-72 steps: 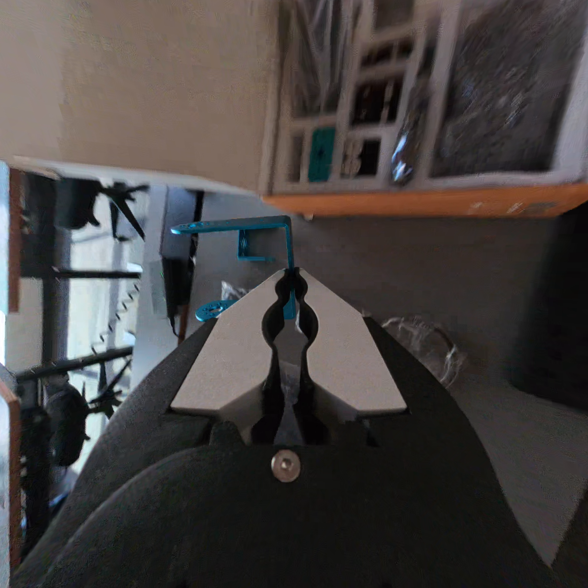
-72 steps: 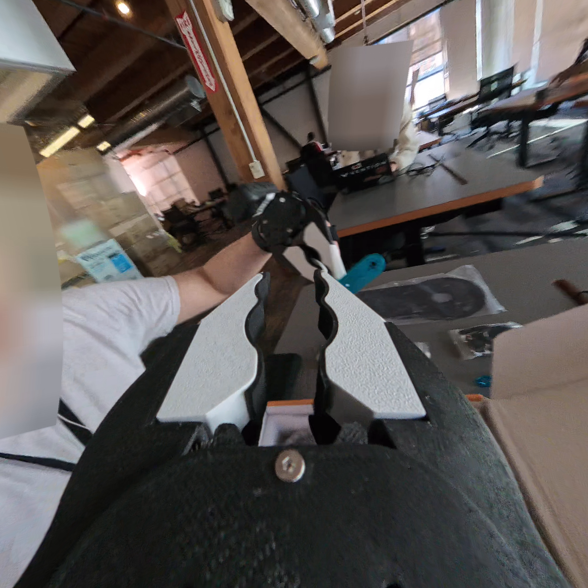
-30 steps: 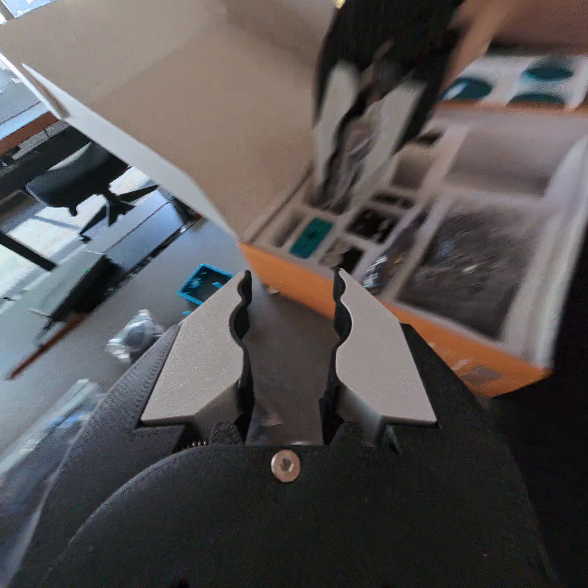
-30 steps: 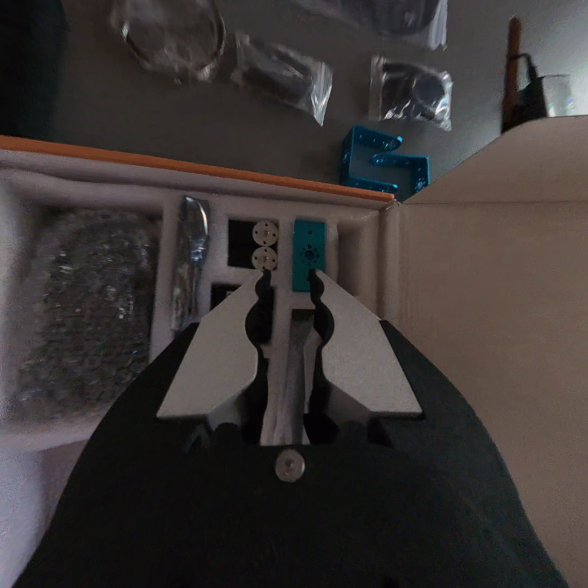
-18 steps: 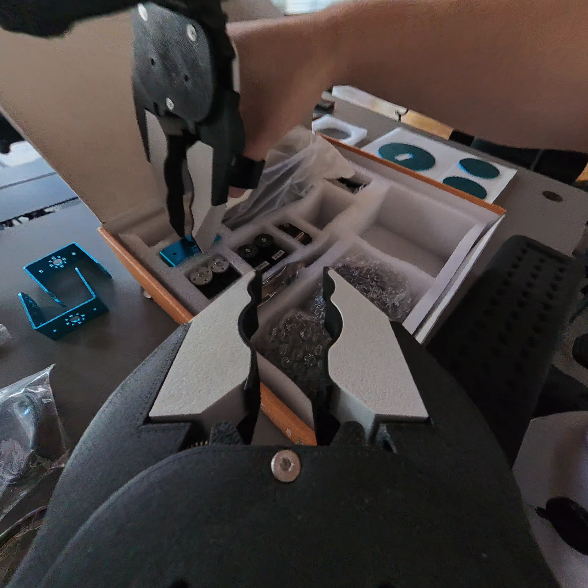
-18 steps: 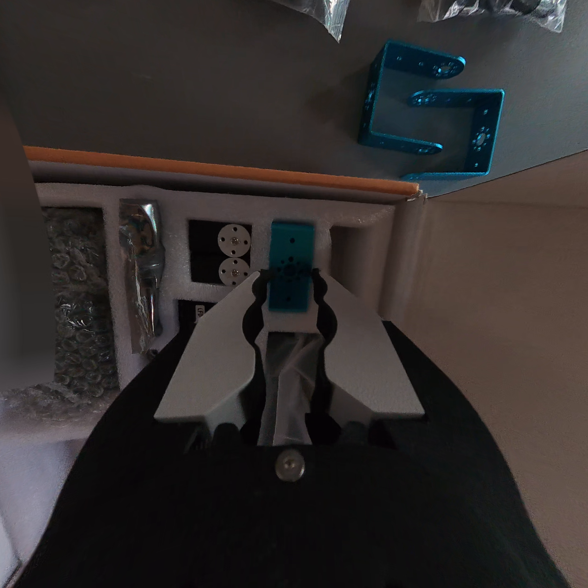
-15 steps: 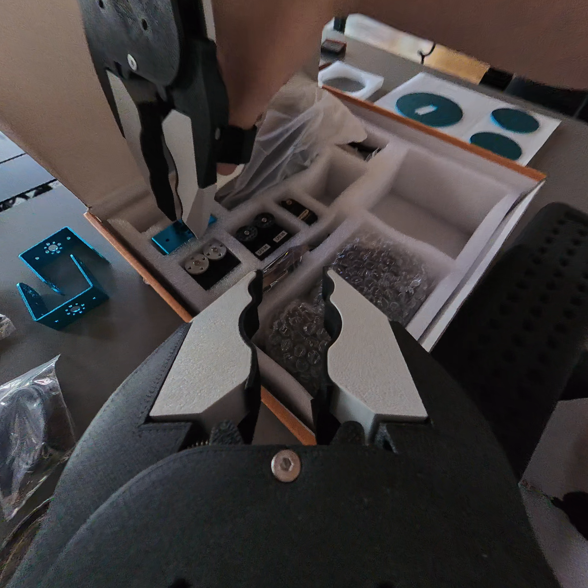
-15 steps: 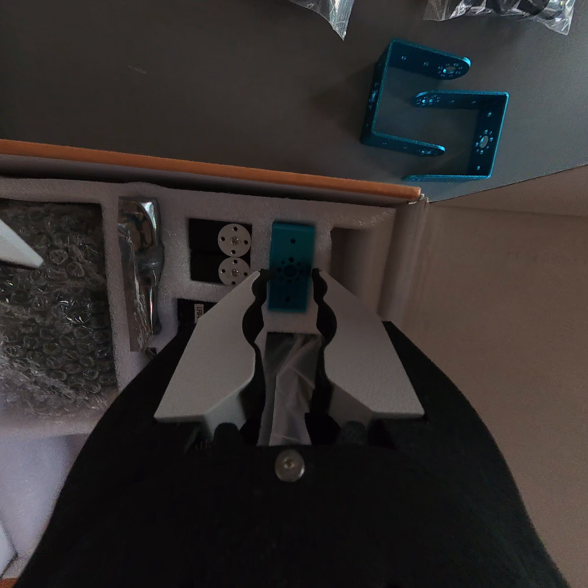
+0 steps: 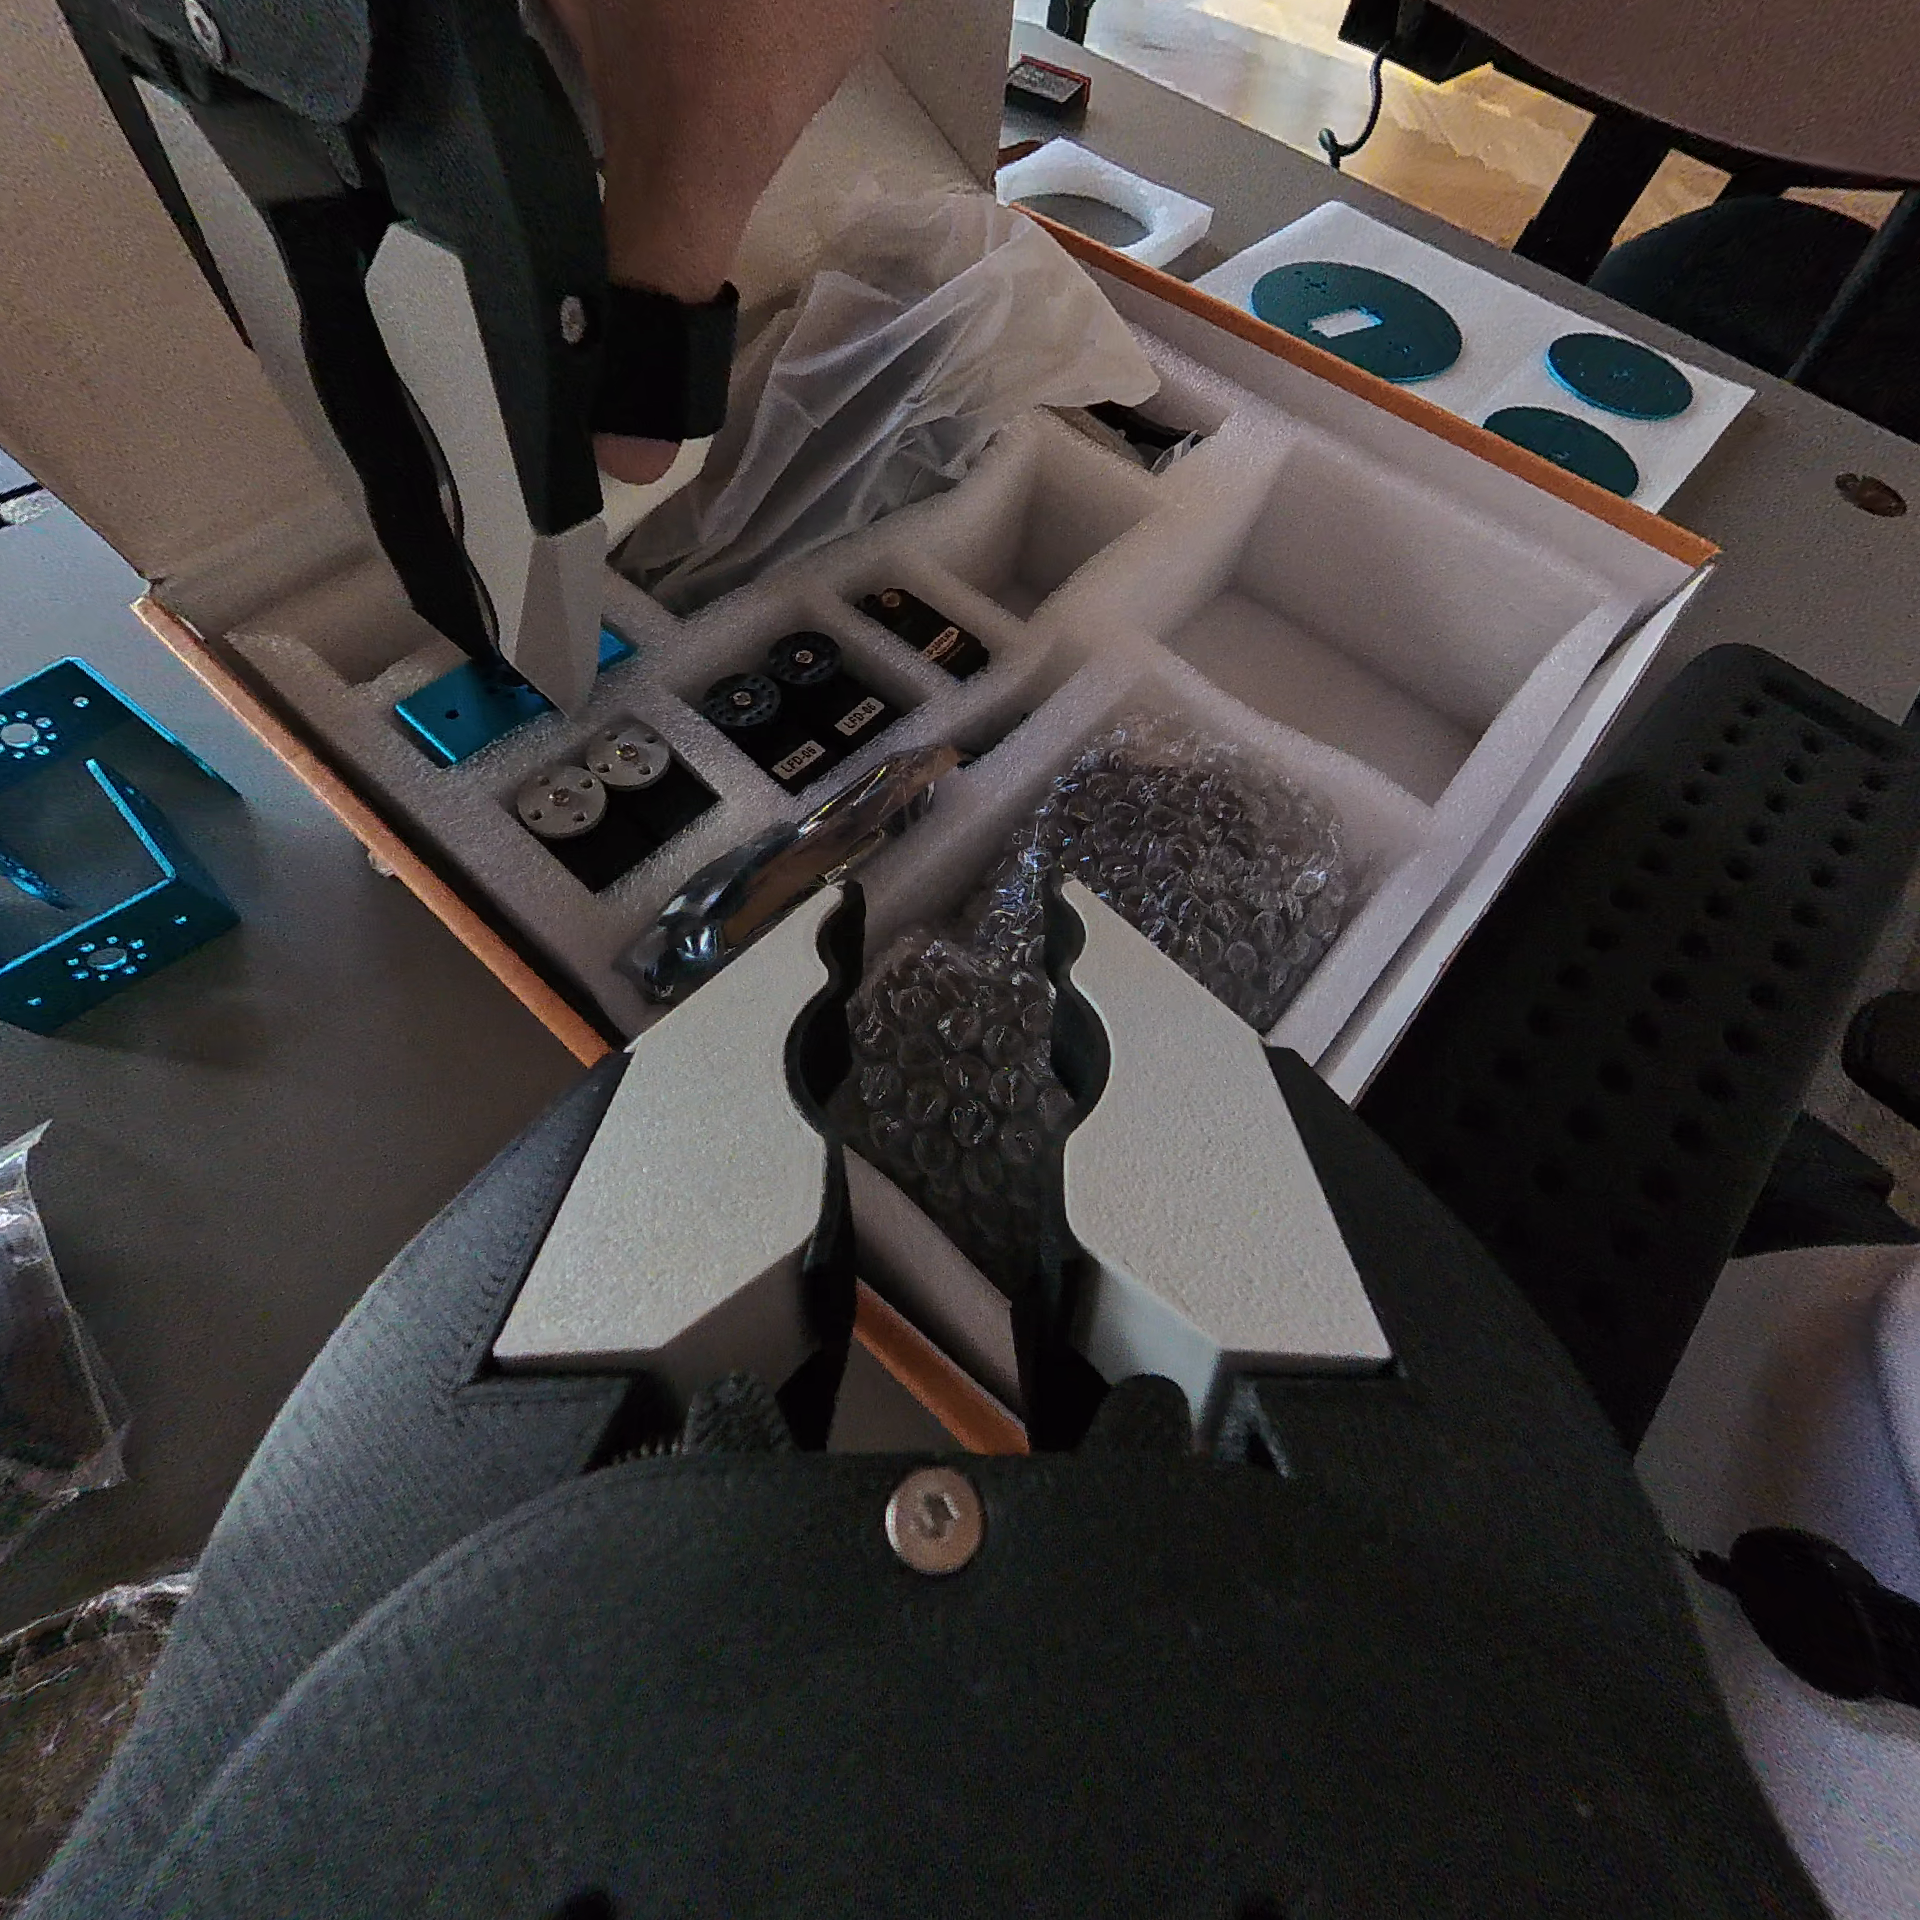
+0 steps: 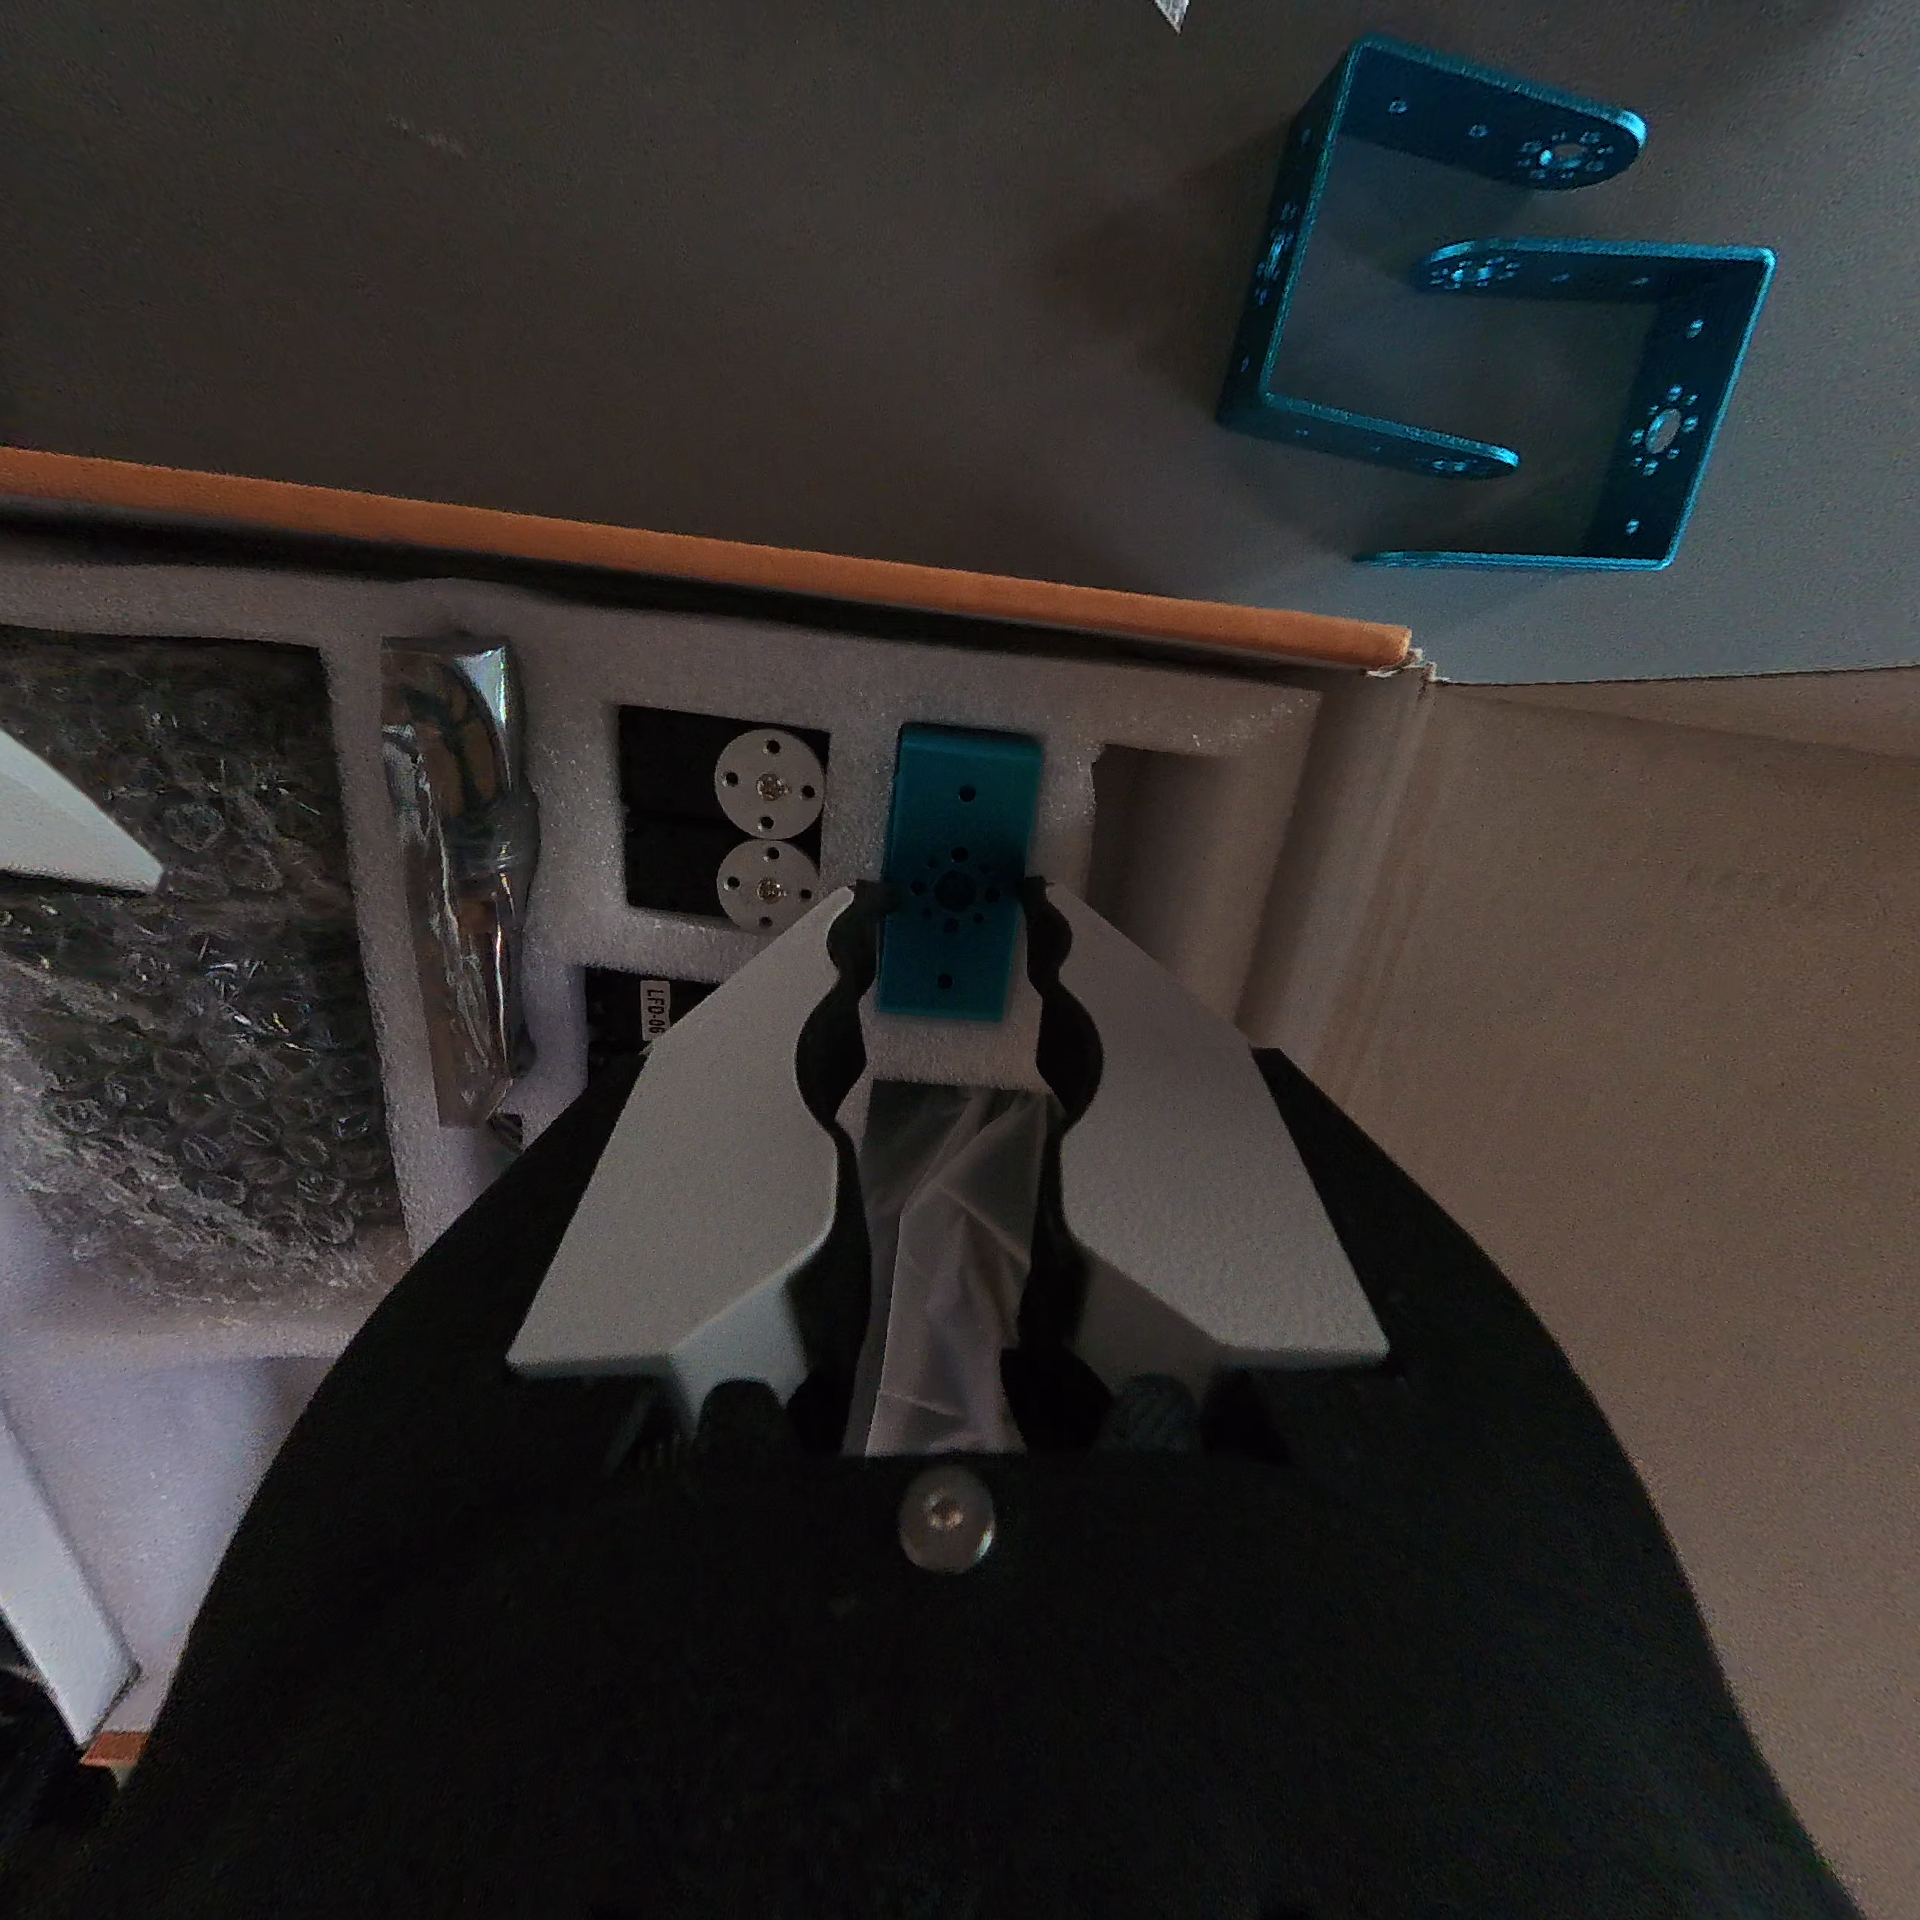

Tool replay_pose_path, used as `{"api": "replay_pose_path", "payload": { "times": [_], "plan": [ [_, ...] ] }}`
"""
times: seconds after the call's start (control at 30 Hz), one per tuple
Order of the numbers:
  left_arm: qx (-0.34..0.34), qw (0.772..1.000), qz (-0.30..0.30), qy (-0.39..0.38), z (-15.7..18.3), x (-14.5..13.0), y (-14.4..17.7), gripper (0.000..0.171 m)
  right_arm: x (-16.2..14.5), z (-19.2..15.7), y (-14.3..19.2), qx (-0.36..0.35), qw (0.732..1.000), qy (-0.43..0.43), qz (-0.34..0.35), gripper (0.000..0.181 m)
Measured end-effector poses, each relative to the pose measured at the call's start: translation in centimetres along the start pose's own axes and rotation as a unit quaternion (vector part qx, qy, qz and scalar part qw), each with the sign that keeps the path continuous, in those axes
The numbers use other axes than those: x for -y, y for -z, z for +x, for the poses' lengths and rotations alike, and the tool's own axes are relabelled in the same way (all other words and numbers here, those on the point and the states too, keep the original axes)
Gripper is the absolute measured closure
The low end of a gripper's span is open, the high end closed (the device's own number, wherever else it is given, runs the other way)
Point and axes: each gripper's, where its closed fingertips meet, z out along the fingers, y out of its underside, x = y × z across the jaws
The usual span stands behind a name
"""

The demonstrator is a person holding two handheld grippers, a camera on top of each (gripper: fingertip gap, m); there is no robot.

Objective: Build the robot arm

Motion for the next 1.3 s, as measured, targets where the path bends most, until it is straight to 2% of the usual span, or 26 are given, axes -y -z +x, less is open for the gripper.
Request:
{"api": "replay_pose_path", "payload": {
  "times": [0.1, 0.27, 0.4, 0.53, 0.63, 0.73, 0.87, 0.93, 1.03, 1.1, 1.2, 1.3],
  "plan": [
    [-0.002, 1.000, 0.005, 0.003, 0.0, 0.0, 0.1, 0.139, 0.0, 0.0, -0.3, 0.006, 1.000, -0.001, -0.012, 0.153],
    [0.016, 1.000, -0.019, -0.016, -0.4, -0.2, -0.5, 0.145, -0.1, 0.2, -0.5, -0.004, 1.000, 0.007, -0.021, 0.155],
    [0.055, 0.995, -0.047, -0.063, -0.9, -0.6, -1.0, 0.152, 0.3, 0.2, 0.6, -0.001, 1.000, -0.003, 0.004, 0.156],
    [0.076, 0.992, -0.067, -0.078, -1.1, -0.8, -1.5, 0.145, 0.6, 0.4, 2.4, 0.006, 0.999, -0.016, 0.038, 0.156],
    [0.050, 0.995, -0.064, -0.060, -0.3, -0.8, -2.0, 0.143, 0.5, 0.6, 4.3, 0.012, 0.997, -0.026, 0.066, 0.156],
    [0.001, 0.997, -0.075, -0.004, 0.5, -1.7, -2.6, 0.139, 0.2, 1.2, 6.9, 0.005, 0.992, -0.044, 0.119, 0.156],
    [-0.029, 0.998, 0.004, 0.049, 0.3, 0.4, -1.2, 0.139, -0.3, 1.1, 10.7, 0.022, 0.969, -0.082, 0.231, 0.156],
    [-0.014, 0.998, 0.041, 0.051, -1.0, 1.5, -0.1, 0.135, -0.9, 0.3, 11.7, 0.041, 0.959, -0.090, 0.267, 0.155],
    [0.027, 0.994, 0.094, 0.037, -3.9, 3.6, 1.9, 0.128, -0.9, -2.4, 12.7, 0.084, 0.944, -0.061, 0.313, 0.156],
    [0.017, 0.991, 0.127, 0.027, -4.8, 5.5, 3.0, 0.124, -0.6, -4.2, 13.0, 0.098, 0.941, -0.033, 0.321, 0.156],
    [-0.029, 0.990, 0.141, 0.006, -4.8, 8.0, 3.8, 0.127, 0.2, -6.4, 13.4, 0.101, 0.941, 0.020, 0.323, 0.155],
    [-0.089, 0.989, 0.113, -0.020, -3.4, 8.9, 4.3, 0.127, 1.1, -8.0, 14.3, 0.100, 0.934, 0.054, 0.338, 0.155]
  ]
}}
